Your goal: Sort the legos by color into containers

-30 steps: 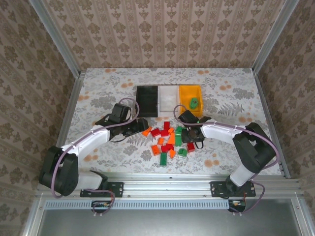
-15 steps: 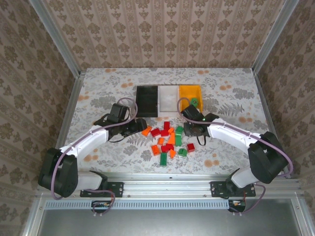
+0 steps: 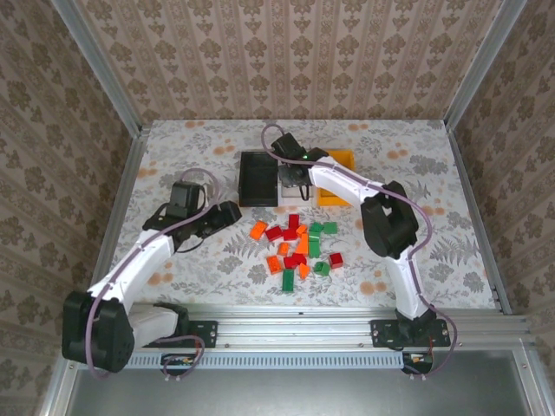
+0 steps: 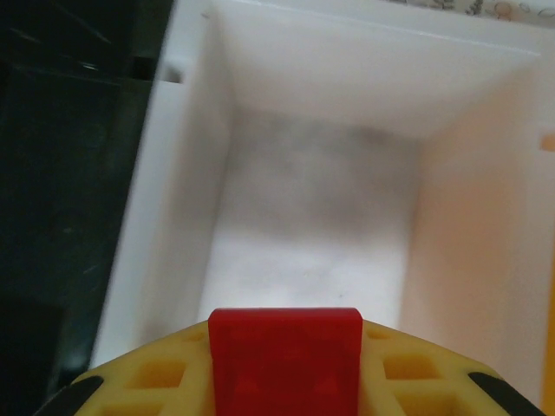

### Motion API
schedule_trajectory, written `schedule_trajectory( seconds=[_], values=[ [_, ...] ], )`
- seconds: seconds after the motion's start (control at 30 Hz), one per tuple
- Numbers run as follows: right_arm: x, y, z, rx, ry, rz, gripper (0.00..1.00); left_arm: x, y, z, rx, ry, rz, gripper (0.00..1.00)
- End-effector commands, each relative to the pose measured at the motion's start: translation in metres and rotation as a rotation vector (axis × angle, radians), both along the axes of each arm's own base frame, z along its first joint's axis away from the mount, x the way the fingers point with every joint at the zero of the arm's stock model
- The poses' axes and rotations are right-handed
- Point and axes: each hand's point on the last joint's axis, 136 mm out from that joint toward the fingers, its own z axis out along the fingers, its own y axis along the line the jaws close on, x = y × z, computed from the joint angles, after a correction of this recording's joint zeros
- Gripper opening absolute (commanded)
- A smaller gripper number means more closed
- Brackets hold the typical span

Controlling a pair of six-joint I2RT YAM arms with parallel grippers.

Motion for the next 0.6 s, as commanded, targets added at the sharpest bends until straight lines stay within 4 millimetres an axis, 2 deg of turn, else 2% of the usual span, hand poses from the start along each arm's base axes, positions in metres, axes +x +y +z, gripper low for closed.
schedule_trajectory(
  seconds=[0.0, 0.17, 0.27, 0.4, 0.57],
  values=[
    [0.004, -0.016, -0.003, -0.057, 0.031, -0.017, 0.25, -0.013, 0.01, -0.007, 0.014, 0.033, 0.022, 0.77],
    [0.005, -0.006, -0.007, -0.033, 0.051, 0.029, 0.35, -0.015, 0.012, -0.002, 0.012, 0.017, 0.023, 0.77],
    [0.005, -0.005, -0.001, -0.027, 0.041, 0.037, 0.43, -0.014, 0.011, 0.0, 0.01, 0.013, 0.021, 0.78],
    [0.007, -0.006, 0.021, -0.018, -0.003, 0.028, 0.49, -0.012, 0.009, 0.004, -0.002, 0.005, 0.016, 0.78],
    [-0.001, -0.011, 0.06, -0.004, -0.074, 0.019, 0.44, -0.013, 0.007, 0.01, -0.018, -0.002, 0.014, 0.78]
  ],
)
